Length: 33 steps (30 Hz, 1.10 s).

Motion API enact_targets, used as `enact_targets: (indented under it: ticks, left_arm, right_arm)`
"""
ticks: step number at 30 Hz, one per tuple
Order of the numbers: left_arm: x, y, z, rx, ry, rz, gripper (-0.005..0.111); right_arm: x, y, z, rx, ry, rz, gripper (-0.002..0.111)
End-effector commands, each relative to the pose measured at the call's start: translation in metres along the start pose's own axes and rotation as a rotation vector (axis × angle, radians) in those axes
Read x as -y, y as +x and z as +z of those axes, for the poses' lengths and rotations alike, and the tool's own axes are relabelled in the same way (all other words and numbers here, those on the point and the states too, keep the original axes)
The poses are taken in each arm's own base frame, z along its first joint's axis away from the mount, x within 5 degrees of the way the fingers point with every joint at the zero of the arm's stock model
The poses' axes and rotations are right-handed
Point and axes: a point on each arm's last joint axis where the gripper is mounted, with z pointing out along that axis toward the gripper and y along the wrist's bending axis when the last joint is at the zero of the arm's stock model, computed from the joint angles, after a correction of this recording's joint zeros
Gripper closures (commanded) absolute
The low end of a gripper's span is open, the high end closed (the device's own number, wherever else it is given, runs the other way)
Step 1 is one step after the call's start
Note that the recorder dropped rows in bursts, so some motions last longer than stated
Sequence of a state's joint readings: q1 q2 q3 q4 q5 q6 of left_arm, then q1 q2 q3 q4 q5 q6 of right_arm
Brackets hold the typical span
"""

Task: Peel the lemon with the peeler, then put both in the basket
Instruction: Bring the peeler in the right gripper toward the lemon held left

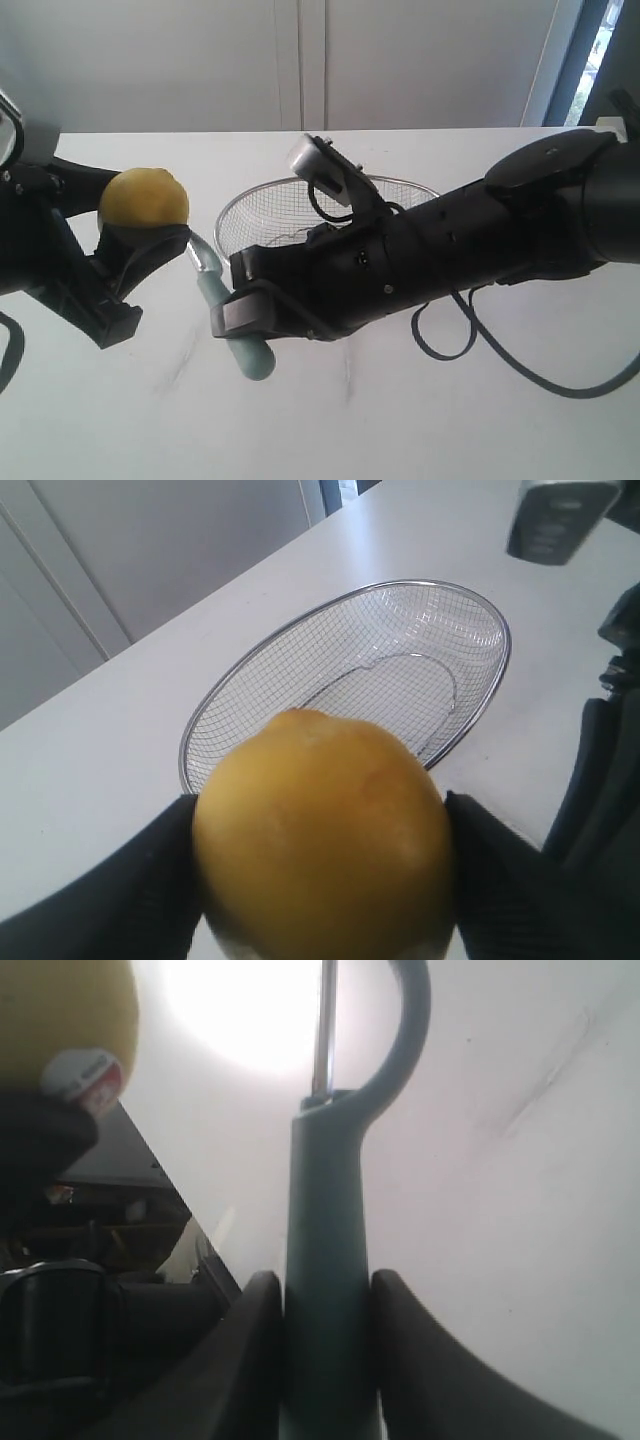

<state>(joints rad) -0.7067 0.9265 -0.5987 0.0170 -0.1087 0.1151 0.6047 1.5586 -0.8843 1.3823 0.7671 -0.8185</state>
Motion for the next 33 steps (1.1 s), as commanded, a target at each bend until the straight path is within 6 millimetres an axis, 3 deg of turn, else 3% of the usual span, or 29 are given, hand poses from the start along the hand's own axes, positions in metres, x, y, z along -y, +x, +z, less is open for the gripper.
enact_targets:
  ticks: [1, 25, 33]
  left_arm:
    - [0.0003, -0.0041, -0.0029, 0.019, 0.002, -0.006, 0.107]
    - [0.0011, 0.0013, 0.006, -0.026, 0.01, 0.02, 0.107]
    - [0.0015, 0.0027, 0.0065, -0.039, 0.014, 0.041, 0.107]
  right_arm:
    - [-0.0033, -0.0024, 0.0002, 0.032, -0.03, 0.034, 0.108]
    - [-0.008, -0.0017, 0.0, 0.022, -0.082, 0.061, 0.108]
    - [-0.0074, -0.0008, 0.0001, 0.018, -0.074, -0.066, 0.108]
